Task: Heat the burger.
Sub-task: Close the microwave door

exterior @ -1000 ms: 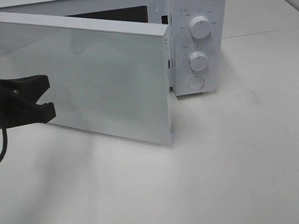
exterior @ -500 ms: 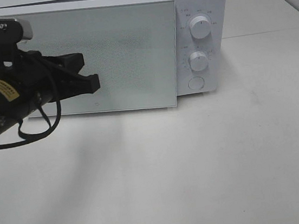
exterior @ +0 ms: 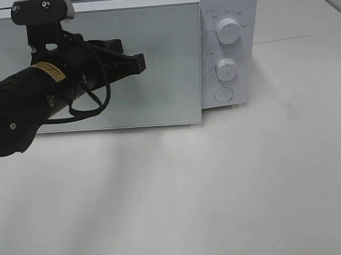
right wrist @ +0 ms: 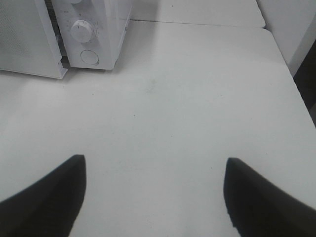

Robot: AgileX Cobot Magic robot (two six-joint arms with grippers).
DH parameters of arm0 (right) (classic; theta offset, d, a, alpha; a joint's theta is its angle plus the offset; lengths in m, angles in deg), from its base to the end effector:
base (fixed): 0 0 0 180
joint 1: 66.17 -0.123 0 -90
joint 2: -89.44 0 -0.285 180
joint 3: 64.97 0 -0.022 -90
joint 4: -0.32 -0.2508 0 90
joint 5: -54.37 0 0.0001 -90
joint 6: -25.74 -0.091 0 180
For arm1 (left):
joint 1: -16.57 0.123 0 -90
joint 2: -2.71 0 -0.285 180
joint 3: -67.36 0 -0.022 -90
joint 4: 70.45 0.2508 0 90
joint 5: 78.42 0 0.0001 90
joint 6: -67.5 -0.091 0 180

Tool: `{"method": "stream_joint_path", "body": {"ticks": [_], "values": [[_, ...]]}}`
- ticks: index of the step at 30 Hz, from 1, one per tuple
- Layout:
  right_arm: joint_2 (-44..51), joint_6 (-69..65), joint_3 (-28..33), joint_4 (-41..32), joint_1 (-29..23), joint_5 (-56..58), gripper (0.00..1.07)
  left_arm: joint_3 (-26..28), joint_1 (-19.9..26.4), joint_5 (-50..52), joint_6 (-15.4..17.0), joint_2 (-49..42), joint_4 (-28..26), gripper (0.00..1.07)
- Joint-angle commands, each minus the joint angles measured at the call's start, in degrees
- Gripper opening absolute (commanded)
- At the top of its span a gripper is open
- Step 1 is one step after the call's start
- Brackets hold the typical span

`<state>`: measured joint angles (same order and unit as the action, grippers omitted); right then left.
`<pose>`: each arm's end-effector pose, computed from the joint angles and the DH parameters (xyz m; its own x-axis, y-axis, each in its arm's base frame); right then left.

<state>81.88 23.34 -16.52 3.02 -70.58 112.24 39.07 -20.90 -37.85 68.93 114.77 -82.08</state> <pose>-0.0035 -0.0039 0.2821 -0.4038 -0.0143 -0.9147 -0.0337 0.9994 -0.0008 0.3031 -0.2173 0.1917 -0.2302 -0.0473 -0.9720 0.4671 0.8709 -0.1529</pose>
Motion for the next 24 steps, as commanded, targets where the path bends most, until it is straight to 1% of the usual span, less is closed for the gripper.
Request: {"method": "stream_joint_path", "body": {"ticks": [1,2,3,5,8,10,12,13,15,16,18,21,23,24], "values": [[1.55,0.63,0.17,-0.17,0.4,-0.97,0.76,2.58,-0.46,-0.4,-0.17,1.2,-0.63,0.0],[1.55,0.63,0.17,-0.17,0.4,-0.97,0.76,2.58,-0.46,-0.4,-0.17,1.2,-0.63,0.0],[1.55,0.63,0.17,-0.17,0.4,-0.97,0.76,4.01,-0.46,-0.4,-0.17,2.12,-0.63,0.0],[1.55,0.63,0.17,-0.17,0.4,-0.97,0.76,4.7,-0.46,-0.4,-0.17,2.64,-0.63,0.0],[1.55,0.63,0.17,-0.17,0.4,-0.97,0.76,7.1,-0.46,-0.63,0.06,4.47,-0.92,0.0],[1.55,0.63,0.17,-0.17,0.4,-0.97,0.76,7.62,-0.46,-0.69,0.06,4.64,-0.86,0.0],[1.55,0.57,0.17,-0.17,0.4,-0.97,0.76,9.57,-0.46,-0.86,0.0,5.84,-0.86,0.0],[1.55,0.57,0.17,-0.17,0.4,-0.97,0.76,9.57,-0.46,-0.86,0.0,5.84,-0.86,0.0],[1.55,0.57,0.17,-0.17,0.4,-0.97,0.76,12.83,-0.46,-2.23,-0.06,7.62,-0.86,0.0],[1.55,0.57,0.17,-0.17,0.4,-0.97,0.76,12.83,-0.46,-2.23,-0.06,7.62,-0.86,0.0],[1.55,0.57,0.17,-0.17,0.4,-0.97,0.76,15.18,-0.46,-4.07,-0.23,8.94,-1.26,0.0],[1.55,0.57,0.17,-0.17,0.4,-0.97,0.76,15.99,-0.46,-4.07,-0.4,9.45,-1.55,0.0],[1.55,0.57,0.17,-0.17,0.4,-0.97,0.76,18.28,-0.46,-4.07,-2.23,10.71,-3.61,0.0],[1.55,0.57,0.17,-0.17,0.4,-0.97,0.76,18.28,-0.46,-4.07,-2.23,10.71,-3.61,0.0]]}}
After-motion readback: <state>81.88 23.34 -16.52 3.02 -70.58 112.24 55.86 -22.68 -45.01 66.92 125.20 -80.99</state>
